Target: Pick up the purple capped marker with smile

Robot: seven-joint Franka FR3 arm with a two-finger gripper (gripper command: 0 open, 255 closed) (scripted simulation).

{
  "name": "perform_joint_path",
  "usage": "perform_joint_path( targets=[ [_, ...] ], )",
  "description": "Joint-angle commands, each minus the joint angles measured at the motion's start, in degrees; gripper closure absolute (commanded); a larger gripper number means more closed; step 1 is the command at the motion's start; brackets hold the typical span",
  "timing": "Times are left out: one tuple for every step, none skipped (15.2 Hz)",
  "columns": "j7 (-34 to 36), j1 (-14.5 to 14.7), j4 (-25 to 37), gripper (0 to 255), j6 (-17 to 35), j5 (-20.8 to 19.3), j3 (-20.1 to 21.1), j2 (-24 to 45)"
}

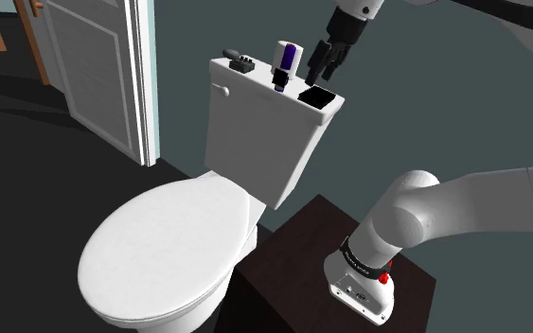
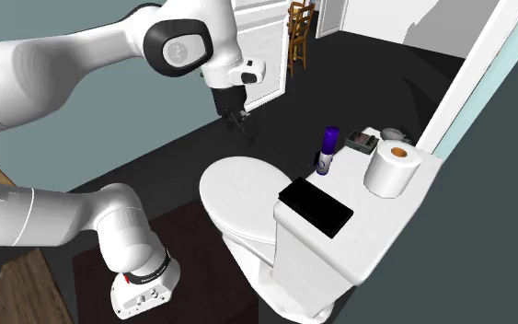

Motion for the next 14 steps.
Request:
perform_joint_path(
  targets=[
    [0.0,0.0,0.0,0,0.0,0.0,0.0,0.0],
    [-1.2,-0.07,1.96,0,-0.07,-0.34,-0.9,2.33],
    [-2.4,-0.11,3.99,0,-0.2,-0.62,-1.77,4.68],
    [-3.59,-0.14,6.1,0,-0.4,-0.84,-2.62,7.04],
    [-4.79,-0.15,8.29,0,-0.65,-1.01,-3.46,9.42],
    [-5.99,-0.15,10.56,0,-0.96,-1.12,-4.27,11.83],
    [-7.2,-0.14,12.92,0,-1.34,-1.18,-5.07,14.26],
    [-8.41,-0.12,15.36,0,-1.79,-1.18,-5.86,16.71],
    [-9.64,-0.12,17.9,0,-2.3,-1.11,-6.62,19.2],
    [-10.87,-0.13,20.54,0,-2.88,-0.98,-7.37,21.73],
    [-12.12,-0.14,23.28,0,-3.53,-0.8,-8.11,24.29],
    [-13.37,-0.17,26.14,0,-4.26,-0.55,-8.84,26.9],
    [-14.64,-0.25,29.13,0,-5.08,-0.23,-9.53,29.57],
    [-15.92,-0.37,32.25,0,-5.98,0.15,-10.21,32.3]
  ],
)
